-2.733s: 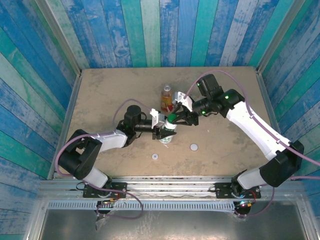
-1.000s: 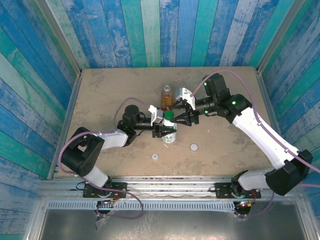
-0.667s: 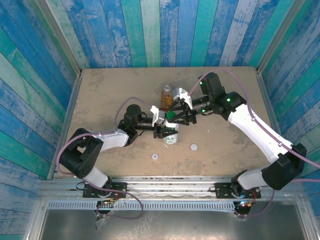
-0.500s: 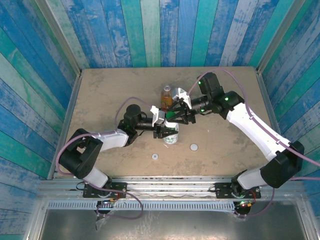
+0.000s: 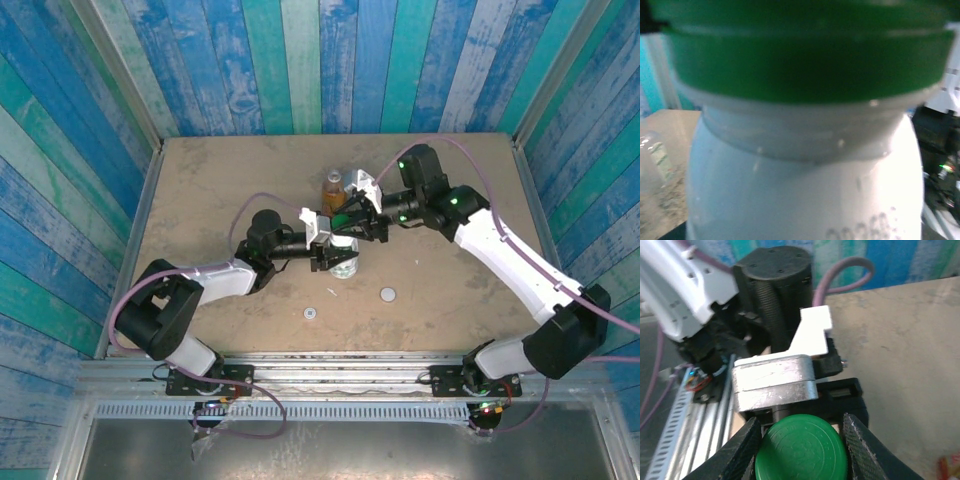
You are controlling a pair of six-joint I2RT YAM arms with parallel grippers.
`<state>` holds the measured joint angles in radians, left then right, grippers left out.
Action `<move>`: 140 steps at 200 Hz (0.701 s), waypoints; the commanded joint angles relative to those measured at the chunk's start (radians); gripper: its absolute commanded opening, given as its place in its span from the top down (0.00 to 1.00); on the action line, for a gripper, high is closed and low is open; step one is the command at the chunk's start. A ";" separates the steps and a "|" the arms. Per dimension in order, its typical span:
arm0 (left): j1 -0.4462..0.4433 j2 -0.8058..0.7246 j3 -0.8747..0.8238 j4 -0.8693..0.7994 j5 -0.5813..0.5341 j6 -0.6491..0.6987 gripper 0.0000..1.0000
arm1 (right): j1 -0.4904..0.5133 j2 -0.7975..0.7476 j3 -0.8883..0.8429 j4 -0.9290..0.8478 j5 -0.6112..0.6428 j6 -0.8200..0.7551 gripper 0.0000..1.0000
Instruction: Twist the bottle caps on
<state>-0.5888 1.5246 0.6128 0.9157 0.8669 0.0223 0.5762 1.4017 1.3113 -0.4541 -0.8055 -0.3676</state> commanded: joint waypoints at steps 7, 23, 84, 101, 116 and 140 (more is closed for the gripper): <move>0.003 -0.042 0.020 -0.028 -0.355 0.023 0.53 | 0.062 -0.058 -0.108 0.201 0.394 0.269 0.99; 0.003 -0.034 0.028 -0.022 -0.412 0.034 0.54 | 0.094 -0.073 -0.159 0.250 0.582 0.339 1.00; -0.013 -0.024 0.026 -0.016 -0.400 0.065 0.51 | 0.180 -0.085 -0.201 0.260 0.853 0.424 0.99; -0.014 -0.016 0.013 0.020 -0.333 0.048 0.49 | 0.175 -0.101 -0.211 0.279 0.821 0.370 0.99; -0.015 -0.011 0.007 0.020 -0.309 0.039 0.44 | 0.157 -0.120 -0.223 0.304 0.786 0.347 0.99; -0.014 -0.017 -0.017 0.032 -0.316 0.036 0.22 | 0.115 -0.140 -0.227 0.328 0.703 0.336 0.99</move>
<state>-0.6010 1.5246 0.6117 0.8612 0.5514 0.0715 0.7422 1.2842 1.1046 -0.1425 -0.1116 -0.0166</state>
